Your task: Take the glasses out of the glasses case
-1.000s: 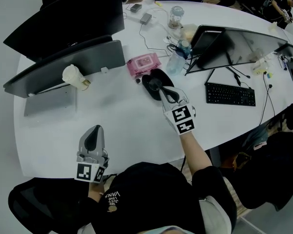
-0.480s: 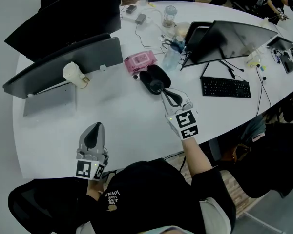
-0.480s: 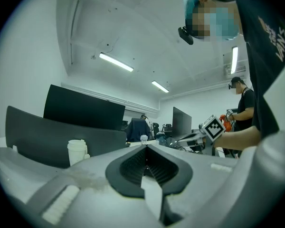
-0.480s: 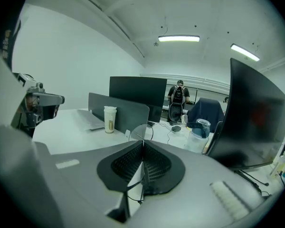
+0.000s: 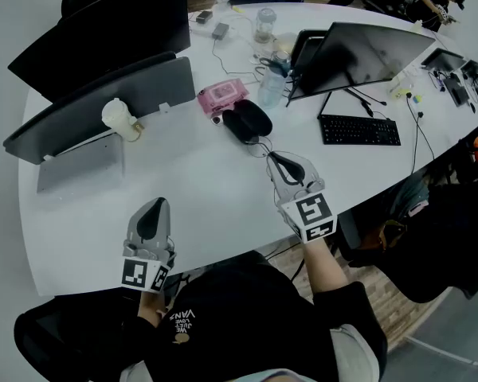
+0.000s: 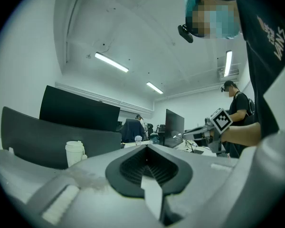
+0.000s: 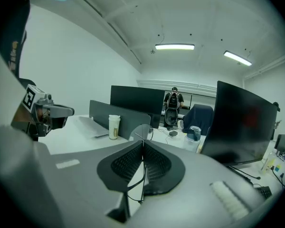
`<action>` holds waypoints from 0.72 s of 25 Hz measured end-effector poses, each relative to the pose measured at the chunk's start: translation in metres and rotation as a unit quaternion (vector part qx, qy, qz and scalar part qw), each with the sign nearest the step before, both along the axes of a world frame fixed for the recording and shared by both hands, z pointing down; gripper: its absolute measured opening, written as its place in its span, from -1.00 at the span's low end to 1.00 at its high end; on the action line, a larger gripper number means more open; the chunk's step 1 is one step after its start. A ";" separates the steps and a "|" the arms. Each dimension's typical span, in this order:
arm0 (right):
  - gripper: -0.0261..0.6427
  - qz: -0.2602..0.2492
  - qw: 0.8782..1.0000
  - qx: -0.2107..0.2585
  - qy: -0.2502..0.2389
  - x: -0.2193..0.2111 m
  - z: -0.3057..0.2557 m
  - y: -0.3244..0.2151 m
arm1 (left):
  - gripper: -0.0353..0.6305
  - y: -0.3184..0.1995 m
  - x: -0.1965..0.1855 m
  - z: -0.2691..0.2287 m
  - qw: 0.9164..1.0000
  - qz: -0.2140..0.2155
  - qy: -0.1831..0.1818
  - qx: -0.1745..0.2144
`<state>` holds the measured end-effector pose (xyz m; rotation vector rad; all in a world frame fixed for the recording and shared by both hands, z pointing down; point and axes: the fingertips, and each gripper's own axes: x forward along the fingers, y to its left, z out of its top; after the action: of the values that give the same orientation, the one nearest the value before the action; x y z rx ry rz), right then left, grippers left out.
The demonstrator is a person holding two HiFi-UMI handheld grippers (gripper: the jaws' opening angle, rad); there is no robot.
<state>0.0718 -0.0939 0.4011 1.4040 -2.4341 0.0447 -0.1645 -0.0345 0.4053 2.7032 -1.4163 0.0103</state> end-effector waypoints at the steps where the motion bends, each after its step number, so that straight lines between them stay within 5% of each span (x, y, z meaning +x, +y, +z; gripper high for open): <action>1: -0.91 0.003 1.000 0.003 -0.002 0.001 -0.003 0.006 | -0.89 0.002 0.000 -0.001 1.000 0.002 0.000 0.001; 18: -0.91 0.050 0.998 0.027 -0.022 0.001 -0.027 0.100 | -0.89 0.040 -0.005 -0.010 0.999 0.042 0.007 0.020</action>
<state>0.0730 0.0057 0.3741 1.5644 -2.4142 0.0327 -0.1694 0.0059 0.3954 2.7884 -1.3116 -0.0327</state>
